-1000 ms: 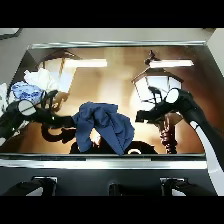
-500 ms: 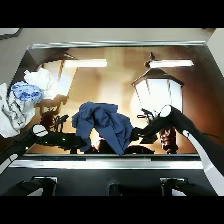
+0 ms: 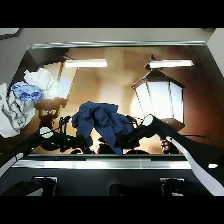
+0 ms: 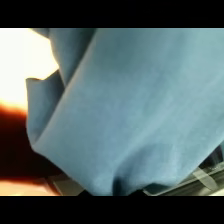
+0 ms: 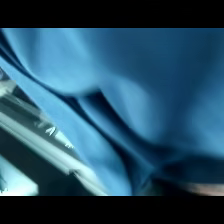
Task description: Fold the shirts.
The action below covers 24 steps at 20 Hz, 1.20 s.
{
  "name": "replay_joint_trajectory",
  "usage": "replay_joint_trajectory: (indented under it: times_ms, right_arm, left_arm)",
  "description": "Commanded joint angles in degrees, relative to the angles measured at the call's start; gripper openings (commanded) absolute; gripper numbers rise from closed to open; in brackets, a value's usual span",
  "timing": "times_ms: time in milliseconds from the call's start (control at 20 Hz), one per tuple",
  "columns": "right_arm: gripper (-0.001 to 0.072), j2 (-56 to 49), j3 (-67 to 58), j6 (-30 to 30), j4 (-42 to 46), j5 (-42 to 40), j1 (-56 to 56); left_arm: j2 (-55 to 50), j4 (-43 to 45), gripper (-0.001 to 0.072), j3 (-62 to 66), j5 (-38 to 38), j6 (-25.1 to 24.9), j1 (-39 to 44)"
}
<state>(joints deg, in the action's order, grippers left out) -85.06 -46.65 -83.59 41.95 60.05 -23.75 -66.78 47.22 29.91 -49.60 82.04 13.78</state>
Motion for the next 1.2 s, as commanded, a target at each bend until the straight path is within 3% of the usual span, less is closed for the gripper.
replay_joint_trajectory:
  times_ms: [0, 150, 350, 450, 600, 750, 950, 1150]
  right_arm:
    - [0.0046, -0.61, -0.44, 0.24, -4.17, -3.96, -2.4]
    - [0.0049, 2.58, -4.22, 0.31, 1.95, -1.99, 1.49]
    - [0.0048, 17.4, -18.97, 0.28, 25.53, -0.76, 12.52]
    - [0.0048, 26.56, -29.4, 0.24, 34.67, -6.29, 17.68]
    - [0.0049, 38.66, -40.89, 0.26, 41.42, -19.8, 22.56]
    - [0.0049, 47.91, -42.49, -0.92, 41.94, -26.82, 25.09]
    - [0.0049, 51.1, -42.49, -1.29, 47.25, -16.28, 25.09]
    - [0.005, 48.28, -42.23, -5.09, 54.66, 7.96, 25.09]
  left_arm:
    - [2.01, 0.0, 0.0027, 1.49, -0.04, -1.11, -0.13]
    - [8.61, 5.81, 0.0027, 8.2, -0.09, -1.09, -0.28]
    - [21.59, 23.58, 0.0027, 28.06, -0.2, 0.7, -2.62]
    - [26.47, 30.86, 0.0027, 40.85, 1.84, 6.93, -5.53]
    - [31.26, 37.92, 0.0027, 56.35, 5.81, 15.45, -10.86]
    - [34.84, 39.41, 0.0027, 60.17, 5.33, 17.68, -15.32]
    - [35.69, 39.89, 0.0027, 59.89, -3.43, 17.66, -17.22]
    - [35.6, 44.96, 0.0029, 51.84, -12.07, 17.46, -17.29]
